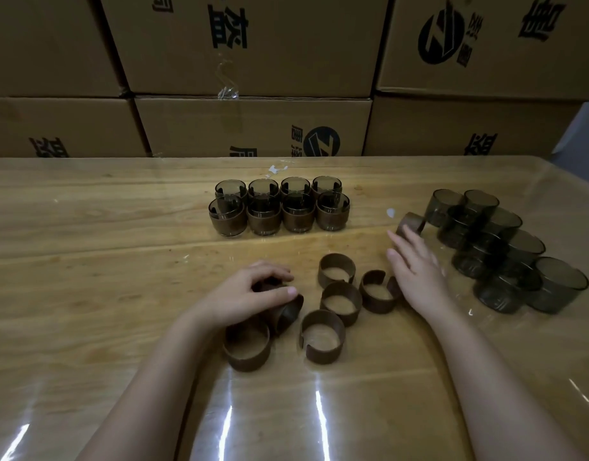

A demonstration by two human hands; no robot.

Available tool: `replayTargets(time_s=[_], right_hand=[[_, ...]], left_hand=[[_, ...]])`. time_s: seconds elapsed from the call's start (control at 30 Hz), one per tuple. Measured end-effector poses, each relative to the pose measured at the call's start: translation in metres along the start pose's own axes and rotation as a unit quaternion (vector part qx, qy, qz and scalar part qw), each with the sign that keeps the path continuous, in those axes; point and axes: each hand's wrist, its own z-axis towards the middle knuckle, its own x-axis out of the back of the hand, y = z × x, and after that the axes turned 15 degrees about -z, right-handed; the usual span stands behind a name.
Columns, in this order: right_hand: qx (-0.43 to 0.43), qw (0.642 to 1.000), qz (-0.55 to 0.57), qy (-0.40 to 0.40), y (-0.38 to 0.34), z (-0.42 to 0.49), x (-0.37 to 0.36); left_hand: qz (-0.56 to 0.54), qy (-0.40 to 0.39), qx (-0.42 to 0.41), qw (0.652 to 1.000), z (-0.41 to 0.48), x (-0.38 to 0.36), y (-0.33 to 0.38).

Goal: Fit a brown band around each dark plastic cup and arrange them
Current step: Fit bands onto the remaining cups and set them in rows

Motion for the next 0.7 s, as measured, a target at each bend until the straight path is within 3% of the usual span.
replayTargets(time_s=[0.07, 0.13, 0.23, 0.33, 0.43, 0.53, 0.6, 0.7], right_hand=[[-0.007, 0.999, -0.001, -0.036, 0.001, 0.003, -0.002], [-0.019, 1.000, 0.009, -0.020, 0.000, 0.003, -0.005], [-0.067, 0.993, 0.051, 0.084, -0.004, 0.009, -0.002], [-0.044, 0.986, -0.055, 0.150, -0.006, 0.038, 0.013], [-0.008, 0.969, -0.239, 0.056, -0.005, 0.073, 0.028], [0.012, 0.916, -0.402, -0.011, 0.002, 0.092, 0.031], [-0.002, 0.906, -0.423, 0.019, 0.005, 0.097, 0.035], [0.011, 0.923, -0.384, 0.036, 0.003, 0.092, 0.036]], left_hand=[[-0.026, 0.012, -0.008, 1.000, 0.001, -0.001, -0.001], [-0.064, 0.019, -0.009, 0.998, 0.001, -0.002, -0.002], [-0.078, 0.039, 0.010, 0.996, 0.002, -0.004, 0.001], [-0.052, 0.081, 0.021, 0.995, 0.008, -0.010, 0.003], [-0.032, 0.131, -0.023, 0.991, 0.011, -0.017, 0.004], [-0.023, 0.112, -0.042, 0.993, 0.011, -0.015, 0.002], [-0.011, 0.051, -0.030, 0.998, 0.009, -0.009, -0.001], [0.000, 0.019, -0.023, 1.000, 0.007, -0.002, -0.004]])
